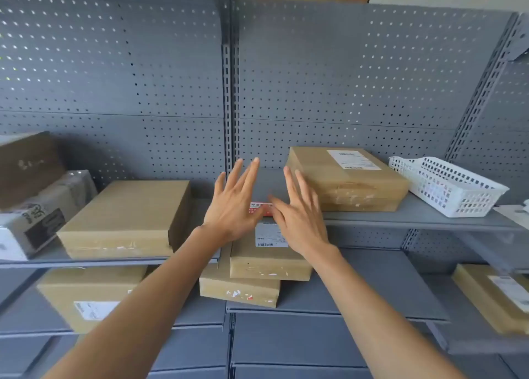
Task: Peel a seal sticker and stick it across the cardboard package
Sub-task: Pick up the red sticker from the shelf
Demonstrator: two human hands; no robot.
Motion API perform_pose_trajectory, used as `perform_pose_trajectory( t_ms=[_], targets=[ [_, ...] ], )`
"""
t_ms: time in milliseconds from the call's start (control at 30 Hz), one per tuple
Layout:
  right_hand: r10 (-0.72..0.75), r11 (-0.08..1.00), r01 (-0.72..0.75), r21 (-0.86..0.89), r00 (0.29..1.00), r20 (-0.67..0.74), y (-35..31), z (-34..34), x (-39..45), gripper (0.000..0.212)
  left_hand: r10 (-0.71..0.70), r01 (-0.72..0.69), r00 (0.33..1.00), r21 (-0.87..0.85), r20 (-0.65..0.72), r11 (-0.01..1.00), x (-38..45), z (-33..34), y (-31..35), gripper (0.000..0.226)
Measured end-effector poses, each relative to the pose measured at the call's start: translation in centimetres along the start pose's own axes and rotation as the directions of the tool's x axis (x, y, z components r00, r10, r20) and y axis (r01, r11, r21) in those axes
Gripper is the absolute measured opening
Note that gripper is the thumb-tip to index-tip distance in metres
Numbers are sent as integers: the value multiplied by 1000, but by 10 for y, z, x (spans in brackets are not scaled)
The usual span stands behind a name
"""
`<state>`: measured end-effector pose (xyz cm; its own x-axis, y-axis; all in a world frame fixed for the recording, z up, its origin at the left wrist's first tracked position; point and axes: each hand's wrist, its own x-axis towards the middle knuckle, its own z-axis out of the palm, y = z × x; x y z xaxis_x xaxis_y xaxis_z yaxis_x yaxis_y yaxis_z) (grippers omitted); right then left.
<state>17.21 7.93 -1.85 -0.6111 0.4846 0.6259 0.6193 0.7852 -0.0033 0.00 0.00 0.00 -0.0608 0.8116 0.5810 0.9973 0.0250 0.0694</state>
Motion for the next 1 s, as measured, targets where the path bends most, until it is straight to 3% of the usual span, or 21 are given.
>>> perform_pose_trajectory(
  t_ms=[167, 300, 600, 800, 1000],
  targets=[
    [11, 1000, -11, -7, 998, 56, -3, 20, -14, 28, -35, 28, 986, 42, 163, 999, -21, 20, -7, 91],
    [9, 998, -7, -63, 1000, 27, -2, 29, -16, 27, -34, 24, 982, 52, 188, 998, -30, 30, -17, 65],
    [9, 999, -8, 41, 999, -34, 3, 30, -22, 26, 110, -108, 984, 25, -143, 994, -39, 38, -27, 22],
    [7, 987, 8, 161, 995, -97, 12, 21, -26, 17, 193, -200, 963, -16, -190, 980, -35, 34, -24, 23],
    [88, 950, -50, 309, 990, -109, 18, -9, -18, 25, 184, -219, 906, -50, -381, 974, -15, 26, -14, 11]
  ],
)
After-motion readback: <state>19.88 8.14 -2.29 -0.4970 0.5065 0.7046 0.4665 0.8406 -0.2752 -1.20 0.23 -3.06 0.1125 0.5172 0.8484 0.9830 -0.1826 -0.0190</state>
